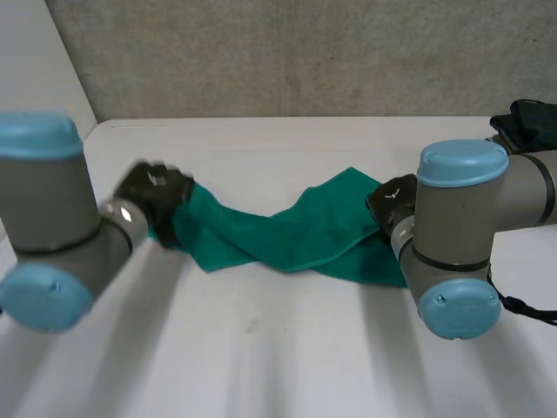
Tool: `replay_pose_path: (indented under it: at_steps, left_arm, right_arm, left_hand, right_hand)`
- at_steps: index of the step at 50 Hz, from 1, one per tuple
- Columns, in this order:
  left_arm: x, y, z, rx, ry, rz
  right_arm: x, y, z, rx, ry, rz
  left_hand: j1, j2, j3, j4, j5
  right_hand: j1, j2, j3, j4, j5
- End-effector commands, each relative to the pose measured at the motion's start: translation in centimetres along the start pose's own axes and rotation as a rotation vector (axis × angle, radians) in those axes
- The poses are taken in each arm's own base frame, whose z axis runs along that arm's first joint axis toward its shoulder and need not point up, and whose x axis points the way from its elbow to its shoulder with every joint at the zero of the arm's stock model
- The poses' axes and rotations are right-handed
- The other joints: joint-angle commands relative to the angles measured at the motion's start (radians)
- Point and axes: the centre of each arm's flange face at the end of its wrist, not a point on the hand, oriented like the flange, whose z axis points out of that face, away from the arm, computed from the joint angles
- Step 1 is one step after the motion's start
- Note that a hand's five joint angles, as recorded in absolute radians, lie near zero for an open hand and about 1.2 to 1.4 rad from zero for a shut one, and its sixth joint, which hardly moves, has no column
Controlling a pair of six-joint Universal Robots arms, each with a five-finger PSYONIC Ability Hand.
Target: Fold the laundry.
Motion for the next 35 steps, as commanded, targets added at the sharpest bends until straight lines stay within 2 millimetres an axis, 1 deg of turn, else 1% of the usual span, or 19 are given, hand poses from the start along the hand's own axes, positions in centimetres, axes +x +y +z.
replay_pose_path:
  at_steps: [1,3,6,10,14,20,24,28,31,35]
  left_arm:
    - [3.0,3.9,0.1,-0.090,0.113,0.058]
    - [3.0,4.4,1.2,-0.081,0.113,0.052]
    - [2.6,4.5,2.4,-0.053,0.097,0.045]
    - [2.4,4.4,3.4,-0.039,0.095,0.041]
    - [2.6,4.7,4.1,-0.037,0.106,0.037]
    - [3.1,4.4,4.8,-0.018,0.122,0.041]
    - [3.6,4.3,5.3,-0.012,0.130,0.051]
    - [4.6,4.3,6.0,-0.008,0.144,0.064]
    - [4.8,4.2,6.5,-0.008,0.137,0.071]
    - [4.9,4.5,7.5,-0.021,0.117,0.076]
  right_arm:
    - [-0.2,0.1,-0.6,-0.003,-0.021,0.005]
    - [-0.3,0.1,-0.8,-0.001,-0.029,0.004]
    - [-0.4,0.2,-1.1,0.001,-0.044,-0.002]
    - [-0.5,0.5,-1.4,-0.003,-0.055,-0.002]
    - [-0.6,0.7,-1.7,-0.006,-0.066,-0.005]
    - [-0.8,1.0,-1.9,-0.005,-0.079,-0.007]
    - [-0.9,1.2,-1.9,-0.006,-0.078,-0.008]
    - [-1.0,1.5,-1.9,-0.012,-0.080,-0.011]
    - [-0.8,1.6,-1.8,-0.015,-0.079,-0.009]
    - [-0.7,1.7,-1.9,-0.017,-0.079,-0.005]
  left_hand:
    - [0.108,0.112,0.110,0.107,0.106]
    - [0.111,0.115,0.113,0.110,0.109]
    - [0.055,0.060,0.058,0.054,0.054]
    - [0.043,0.048,0.046,0.042,0.042]
    - [0.017,0.021,0.019,0.016,0.015]
    - [0.008,0.012,0.011,0.007,0.006]
    - [0.008,0.012,0.011,0.007,0.006]
    - [0.011,0.015,0.013,0.010,0.009]
    - [0.049,0.053,0.051,0.048,0.047]
    - [0.233,0.238,0.236,0.232,0.232]
  right_hand:
    - [0.266,0.221,0.214,0.202,0.231]
    - [0.266,0.221,0.214,0.202,0.231]
    - [0.266,0.221,0.214,0.202,0.231]
    - [0.266,0.221,0.214,0.202,0.231]
    - [0.266,0.221,0.214,0.202,0.231]
    - [0.266,0.221,0.214,0.202,0.231]
    - [0.266,0.221,0.214,0.202,0.231]
    - [0.266,0.221,0.214,0.202,0.231]
    - [0.266,0.221,0.214,0.202,0.231]
    - [0.266,0.221,0.214,0.202,0.231]
